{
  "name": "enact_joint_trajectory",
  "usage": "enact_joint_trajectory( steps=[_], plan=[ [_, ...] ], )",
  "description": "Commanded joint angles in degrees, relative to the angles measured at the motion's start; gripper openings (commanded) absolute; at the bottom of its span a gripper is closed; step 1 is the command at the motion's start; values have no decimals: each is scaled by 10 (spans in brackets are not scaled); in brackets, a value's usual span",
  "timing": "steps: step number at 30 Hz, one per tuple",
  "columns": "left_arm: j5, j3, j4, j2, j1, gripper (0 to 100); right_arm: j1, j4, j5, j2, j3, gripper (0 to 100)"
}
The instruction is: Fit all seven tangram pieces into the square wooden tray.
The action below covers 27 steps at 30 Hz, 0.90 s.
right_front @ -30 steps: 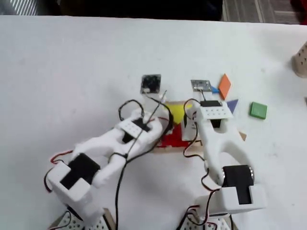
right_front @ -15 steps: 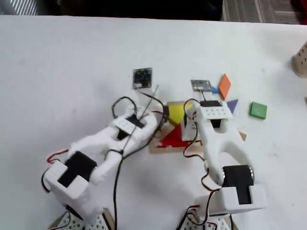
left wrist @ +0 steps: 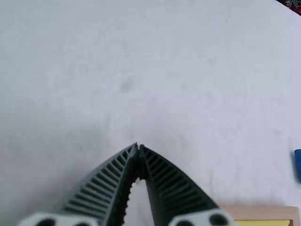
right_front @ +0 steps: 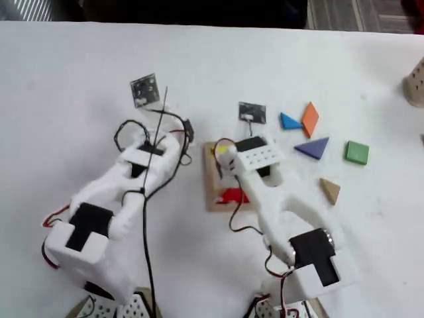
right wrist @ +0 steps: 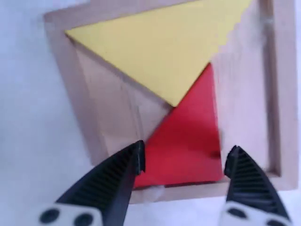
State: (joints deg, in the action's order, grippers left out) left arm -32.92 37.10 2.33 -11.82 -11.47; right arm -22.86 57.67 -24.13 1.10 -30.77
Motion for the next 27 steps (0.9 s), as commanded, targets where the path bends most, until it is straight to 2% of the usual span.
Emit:
enact_joint_trajectory(
  steps=[1,4,8,10,13,14,15,22,27],
  plan=[
    [0,-25,-9,12,2,24,29,-28,-8,15,28,279],
    [0,-25,-9,12,2,24,51,-44,-4,62,41,279],
    [0,-25,-9,12,2,24,38,27,13,118,110,268],
    [0,-25,-9,12,2,24,29,54,48,139,135,204],
    [0,-24,-9,12,2,24,29,60,63,153,145,22],
    [0,-23,-9,12,3,24,27,60,74,153,146,10],
    [0,-24,-9,12,3,24,27,62,79,153,144,33],
    [0,-25,-9,12,4,24,27,71,74,138,141,17],
    [0,-25,-9,12,4,24,27,68,98,60,87,17]
  ],
)
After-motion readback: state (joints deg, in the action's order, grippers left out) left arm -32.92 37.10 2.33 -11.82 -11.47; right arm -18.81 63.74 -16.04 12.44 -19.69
